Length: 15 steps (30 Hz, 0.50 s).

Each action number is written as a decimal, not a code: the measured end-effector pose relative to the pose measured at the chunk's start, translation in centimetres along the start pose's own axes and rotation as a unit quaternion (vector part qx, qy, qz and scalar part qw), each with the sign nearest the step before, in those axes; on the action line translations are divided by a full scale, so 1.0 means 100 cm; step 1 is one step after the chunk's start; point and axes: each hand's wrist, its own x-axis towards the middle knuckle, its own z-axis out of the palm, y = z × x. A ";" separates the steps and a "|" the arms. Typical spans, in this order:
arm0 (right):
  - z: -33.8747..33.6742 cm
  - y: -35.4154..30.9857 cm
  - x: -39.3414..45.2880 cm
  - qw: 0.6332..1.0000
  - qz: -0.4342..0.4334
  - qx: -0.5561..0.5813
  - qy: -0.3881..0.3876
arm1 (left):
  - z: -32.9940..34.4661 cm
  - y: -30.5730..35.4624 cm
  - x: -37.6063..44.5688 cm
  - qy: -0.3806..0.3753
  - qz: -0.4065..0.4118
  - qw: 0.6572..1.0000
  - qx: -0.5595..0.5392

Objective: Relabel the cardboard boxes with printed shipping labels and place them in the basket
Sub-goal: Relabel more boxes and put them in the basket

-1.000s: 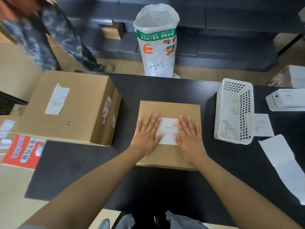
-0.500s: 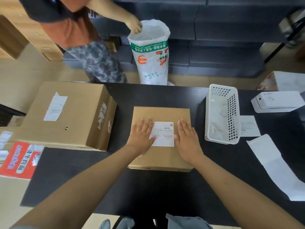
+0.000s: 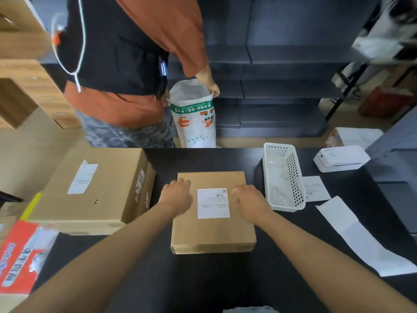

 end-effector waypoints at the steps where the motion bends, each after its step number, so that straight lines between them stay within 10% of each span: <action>1: -0.004 -0.004 0.000 1.000 0.001 -0.003 -0.001 | -0.004 -0.004 0.000 0.006 -0.005 1.000 -0.007; 8: 0.005 -0.006 -0.004 0.987 0.131 0.092 -0.009 | 0.008 -0.028 -0.015 -0.047 -0.083 0.970 -0.222; 15: 0.028 0.014 -0.008 0.916 0.293 0.269 -0.046 | 0.037 -0.050 -0.021 -0.079 -0.228 0.823 -0.514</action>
